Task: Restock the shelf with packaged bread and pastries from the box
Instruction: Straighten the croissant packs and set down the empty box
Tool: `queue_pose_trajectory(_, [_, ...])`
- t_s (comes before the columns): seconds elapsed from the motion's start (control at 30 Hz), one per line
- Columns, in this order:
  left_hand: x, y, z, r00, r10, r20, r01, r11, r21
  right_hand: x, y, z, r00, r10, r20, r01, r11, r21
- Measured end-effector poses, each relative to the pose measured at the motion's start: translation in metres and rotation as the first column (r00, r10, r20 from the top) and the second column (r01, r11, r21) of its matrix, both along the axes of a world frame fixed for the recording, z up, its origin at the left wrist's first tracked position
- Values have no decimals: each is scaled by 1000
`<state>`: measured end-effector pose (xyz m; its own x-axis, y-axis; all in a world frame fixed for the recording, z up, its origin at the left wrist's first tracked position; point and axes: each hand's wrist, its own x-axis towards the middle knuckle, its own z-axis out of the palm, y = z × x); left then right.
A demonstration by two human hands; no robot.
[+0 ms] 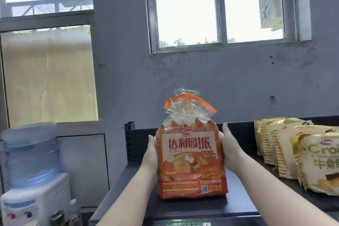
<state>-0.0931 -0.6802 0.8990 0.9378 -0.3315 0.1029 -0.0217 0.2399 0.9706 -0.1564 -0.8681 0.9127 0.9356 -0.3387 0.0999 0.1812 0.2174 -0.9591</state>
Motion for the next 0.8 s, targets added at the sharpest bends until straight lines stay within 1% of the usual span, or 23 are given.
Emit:
queue_pose_trajectory(0.17, [10, 2, -8, 997, -64, -32, 64, 998, 0, 10, -4, -9, 1000, 4, -17, -4, 1000, -20])
queue_pose_trajectory(0.43, [17, 0, -11, 998, -65, -26, 65, 998, 4, 14, -6, -11, 1000, -15, -14, 14, 996, -88])
queue_pose_trajectory(0.5, [11, -1, -7, 999, -30, 24, 29, 999, 35, 8, -1, -7, 999, -35, -3, 35, 990, -133])
queue_pose_trajectory(0.53, [8, 1, -4, 998, 2, 69, -6, 998, 65, 5, 1, -4, 998, -62, 27, 65, 985, -161])
queue_pose_trajectory(0.6, [4, 8, 7, 976, 107, 187, -126, 987, 95, 4, 3, 5, 978, -133, 159, 165, 963, -213])
queue_pose_trajectory(0.63, [4, 13, 12, 953, 165, 255, -196, 975, 101, 3, 6, 11, 956, -175, 233, 233, 940, -250])
queue_pose_trajectory(0.67, [5, 18, 17, 922, 211, 324, -260, 959, 116, 1, 10, 20, 923, -240, 302, 331, 895, -300])
queue_pose_trajectory(0.7, [4, 24, 24, 882, 249, 400, -326, 935, 137, -1, 14, 29, 869, -326, 373, 456, 820, -346])
queue_pose_trajectory(0.73, [4, 32, 30, 835, 272, 478, -386, 909, 159, -5, 21, 40, 797, -402, 450, 573, 737, -357])
queue_pose_trajectory(0.77, [2, 40, 37, 787, 282, 549, -437, 882, 173, -8, 28, 51, 725, -446, 525, 657, 676, -333])
queue_pose_trajectory(0.8, [-1, 49, 44, 739, 282, 611, -477, 861, 180, -11, 36, 60, 669, -459, 584, 705, 642, -303])
